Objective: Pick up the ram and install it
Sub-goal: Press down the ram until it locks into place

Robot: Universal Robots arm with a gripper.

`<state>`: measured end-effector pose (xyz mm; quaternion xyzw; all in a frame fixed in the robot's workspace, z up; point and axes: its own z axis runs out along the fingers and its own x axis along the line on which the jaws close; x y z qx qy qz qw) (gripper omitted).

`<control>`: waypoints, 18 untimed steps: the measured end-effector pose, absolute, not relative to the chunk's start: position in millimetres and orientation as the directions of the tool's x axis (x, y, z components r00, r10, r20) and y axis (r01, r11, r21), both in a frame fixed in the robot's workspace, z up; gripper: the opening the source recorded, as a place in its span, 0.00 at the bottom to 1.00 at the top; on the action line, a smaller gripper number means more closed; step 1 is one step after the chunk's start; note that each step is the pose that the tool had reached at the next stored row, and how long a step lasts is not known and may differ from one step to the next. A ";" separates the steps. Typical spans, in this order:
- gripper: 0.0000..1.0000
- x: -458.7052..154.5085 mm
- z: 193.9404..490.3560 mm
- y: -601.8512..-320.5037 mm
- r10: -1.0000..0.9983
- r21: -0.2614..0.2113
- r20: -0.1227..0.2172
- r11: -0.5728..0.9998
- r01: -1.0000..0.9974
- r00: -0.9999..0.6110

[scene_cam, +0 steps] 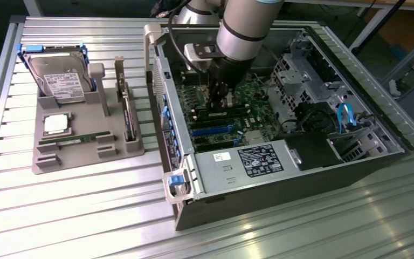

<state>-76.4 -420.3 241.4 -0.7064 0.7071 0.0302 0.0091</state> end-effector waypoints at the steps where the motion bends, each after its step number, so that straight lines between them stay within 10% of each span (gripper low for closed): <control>1: 0.10 -76.4 240.8 -420.3 -0.998 0.030 -0.056 0.000 -1.000 -0.002; 18: 0.10 -76.4 236.1 -420.4 -0.998 0.030 -0.056 0.000 -1.000 -0.002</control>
